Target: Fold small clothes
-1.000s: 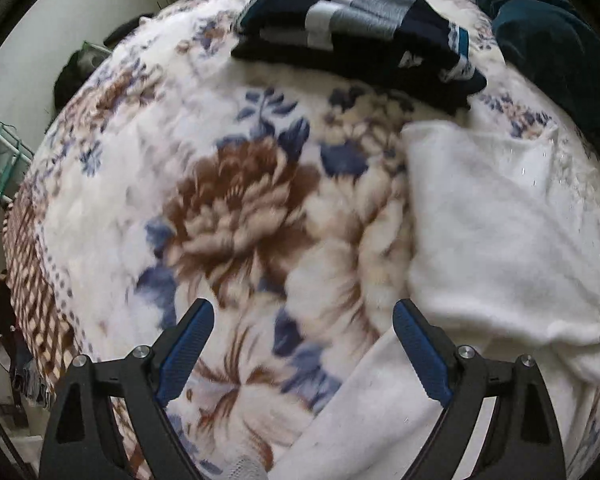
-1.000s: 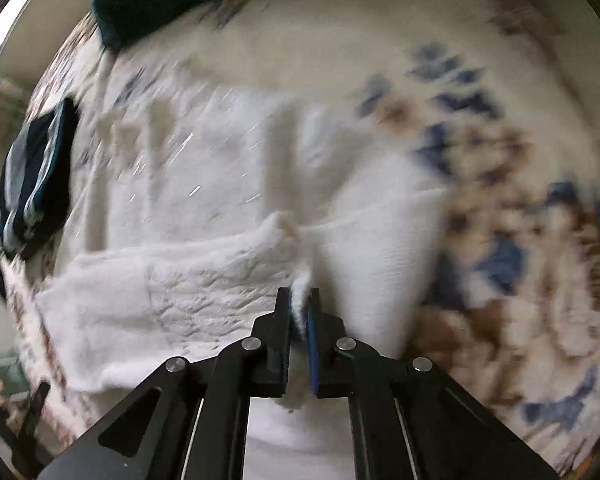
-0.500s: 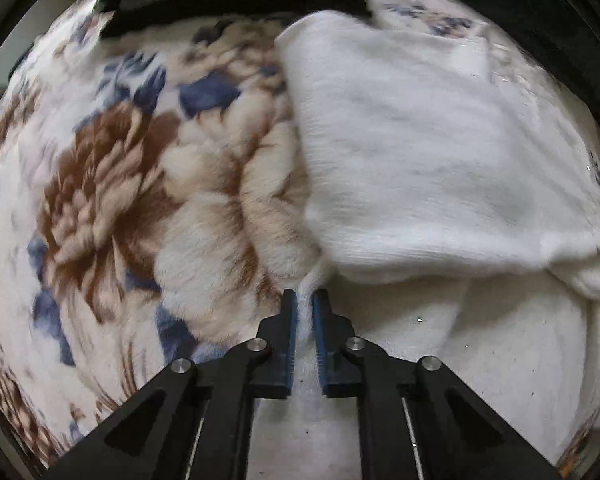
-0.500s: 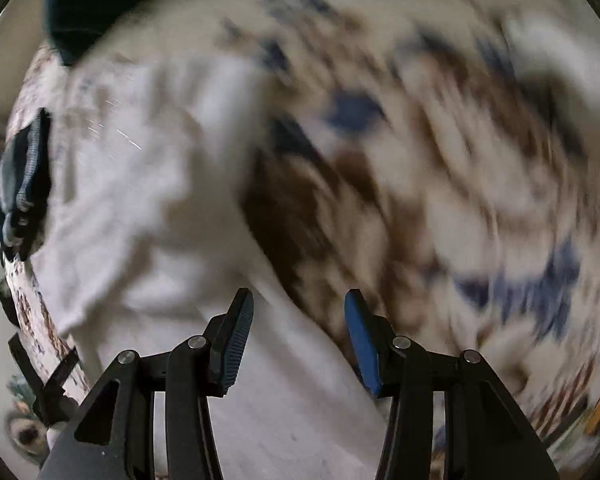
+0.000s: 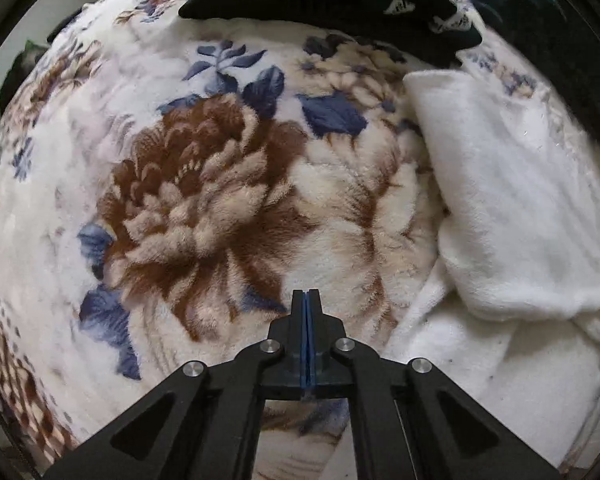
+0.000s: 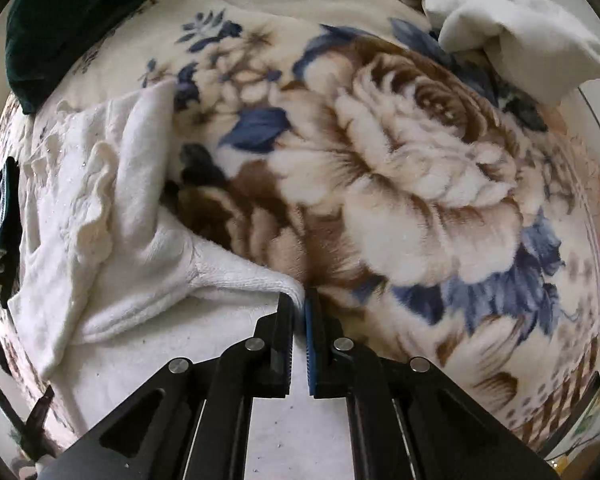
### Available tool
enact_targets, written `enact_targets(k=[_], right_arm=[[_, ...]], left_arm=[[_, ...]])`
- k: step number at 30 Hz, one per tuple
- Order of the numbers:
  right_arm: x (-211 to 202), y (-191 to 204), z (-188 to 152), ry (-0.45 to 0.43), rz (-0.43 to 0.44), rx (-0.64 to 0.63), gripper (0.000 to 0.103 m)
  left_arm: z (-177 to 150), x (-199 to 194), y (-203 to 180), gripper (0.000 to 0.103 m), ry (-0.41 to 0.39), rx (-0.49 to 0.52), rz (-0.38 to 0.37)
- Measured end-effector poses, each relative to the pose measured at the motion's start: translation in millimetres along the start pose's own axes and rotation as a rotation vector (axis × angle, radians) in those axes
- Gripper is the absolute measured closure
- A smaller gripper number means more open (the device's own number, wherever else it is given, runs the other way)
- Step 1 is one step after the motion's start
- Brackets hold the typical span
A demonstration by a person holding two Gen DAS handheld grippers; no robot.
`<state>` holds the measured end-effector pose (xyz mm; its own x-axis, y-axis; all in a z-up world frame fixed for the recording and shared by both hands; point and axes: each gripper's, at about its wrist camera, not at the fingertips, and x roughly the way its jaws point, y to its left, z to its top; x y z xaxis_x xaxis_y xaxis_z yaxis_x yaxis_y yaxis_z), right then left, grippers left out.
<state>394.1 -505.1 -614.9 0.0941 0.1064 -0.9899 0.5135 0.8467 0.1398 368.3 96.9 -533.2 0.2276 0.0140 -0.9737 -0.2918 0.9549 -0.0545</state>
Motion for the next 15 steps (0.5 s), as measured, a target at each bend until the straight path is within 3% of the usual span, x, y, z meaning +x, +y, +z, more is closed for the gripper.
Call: enact_targets(k=[3,5,6,7,8,9,13,14,15], right_arm=[[19,11,3,0.096,-0.008,-0.036,0.095],[18,13,7,0.100,-0.023,-0.047,0.076],[11,14,8,0.074,-0.026,-0.046,0.072],[4,14,8,0.048,-0.022,-0.043,0.060],[-5,15,7,0.018,-0.006,-0.041,0.050],[-12,16,6,-0.008,0.012,-0.046,0.047],[-12,26,5,-0.007,0.020,-0.111,0.046],[-5,29,6,0.008,0.019,-0.114,0.046],[-1,39,7,0.021,0.016,-0.116,0.046]], left_arm=[[1,-3,1,0.101,0.031,-0.016,-0.072],[4,-7,0,0.098,0.037,-0.031,-0.128],[6,-10,-3,0.093,0.029,-0.029,-0.155],[8,-10,-8,0.070,0.024,-0.019,-0.168],[10,-7,-14,0.041,0.024,-0.005,-0.180],[12,-2,-21,0.036,0.023,0.007,-0.187],[26,25,-49,0.042,0.060,0.084,-0.166],[26,26,-54,0.068,0.039,0.116,-0.136],[26,27,-60,0.086,0.022,0.150,-0.122]])
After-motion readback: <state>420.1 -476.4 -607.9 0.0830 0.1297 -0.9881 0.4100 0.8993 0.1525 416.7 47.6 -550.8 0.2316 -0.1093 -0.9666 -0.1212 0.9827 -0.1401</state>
